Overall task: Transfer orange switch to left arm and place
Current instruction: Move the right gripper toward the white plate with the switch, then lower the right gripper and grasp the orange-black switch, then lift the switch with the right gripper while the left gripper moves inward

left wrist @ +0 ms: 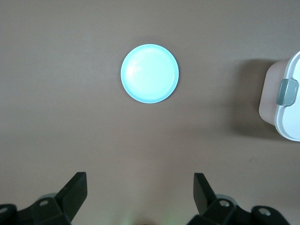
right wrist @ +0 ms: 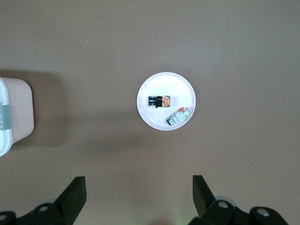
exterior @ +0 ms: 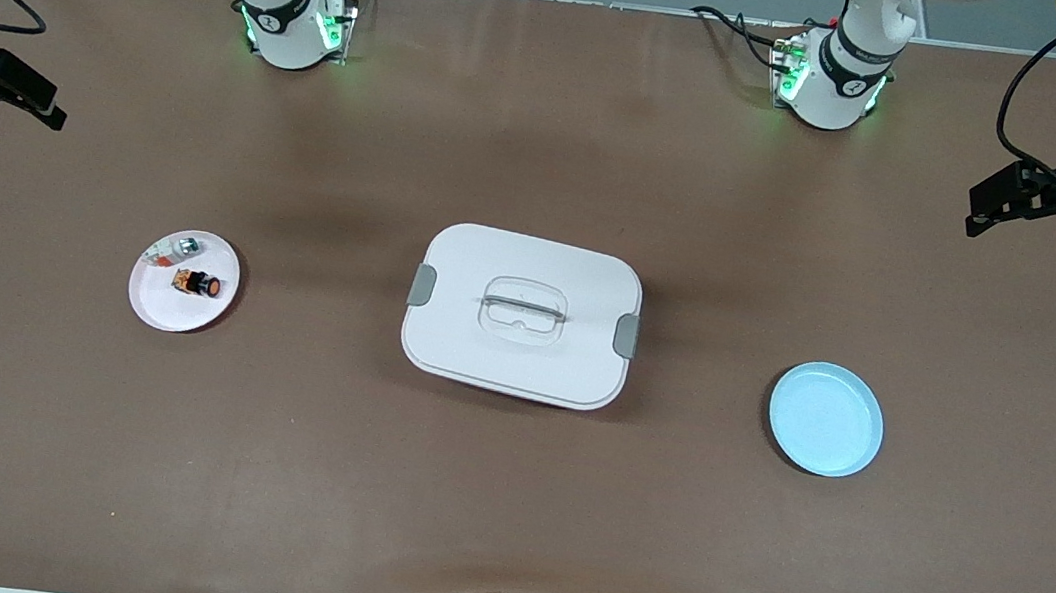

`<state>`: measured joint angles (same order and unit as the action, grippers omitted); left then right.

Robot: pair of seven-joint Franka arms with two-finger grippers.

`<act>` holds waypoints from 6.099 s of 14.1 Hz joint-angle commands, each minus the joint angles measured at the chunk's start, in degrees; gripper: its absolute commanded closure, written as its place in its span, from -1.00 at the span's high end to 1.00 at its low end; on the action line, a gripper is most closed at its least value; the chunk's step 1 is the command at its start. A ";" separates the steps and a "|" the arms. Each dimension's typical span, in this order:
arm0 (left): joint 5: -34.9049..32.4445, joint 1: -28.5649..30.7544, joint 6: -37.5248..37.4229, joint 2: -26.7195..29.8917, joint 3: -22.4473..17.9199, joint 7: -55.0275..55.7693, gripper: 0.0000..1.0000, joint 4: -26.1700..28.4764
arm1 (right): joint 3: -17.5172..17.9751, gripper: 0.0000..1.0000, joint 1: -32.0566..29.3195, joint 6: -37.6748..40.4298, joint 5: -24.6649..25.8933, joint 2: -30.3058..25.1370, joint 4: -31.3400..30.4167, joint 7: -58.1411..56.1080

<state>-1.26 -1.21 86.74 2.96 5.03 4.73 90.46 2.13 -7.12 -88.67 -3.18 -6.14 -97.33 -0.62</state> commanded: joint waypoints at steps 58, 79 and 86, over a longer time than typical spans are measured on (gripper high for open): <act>1.00 0.59 -1.31 -1.21 -0.28 -1.22 1.00 -2.66 | 1.03 1.00 -3.25 -51.86 -1.57 21.51 -29.85 -0.96; 1.00 0.59 -1.66 -1.12 -0.37 -1.22 1.00 -2.57 | 1.65 1.00 -2.81 -60.13 -1.66 30.31 -29.76 -3.33; 1.00 0.50 -1.66 -1.12 -0.28 -1.22 1.00 -2.57 | 1.65 -1.00 -2.37 -59.87 -1.66 30.92 -29.67 -3.07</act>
<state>-1.26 -0.86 86.32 2.44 4.77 4.70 89.37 3.70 -10.04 -148.30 -3.67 24.43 -127.15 -2.93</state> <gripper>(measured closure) 0.000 0.273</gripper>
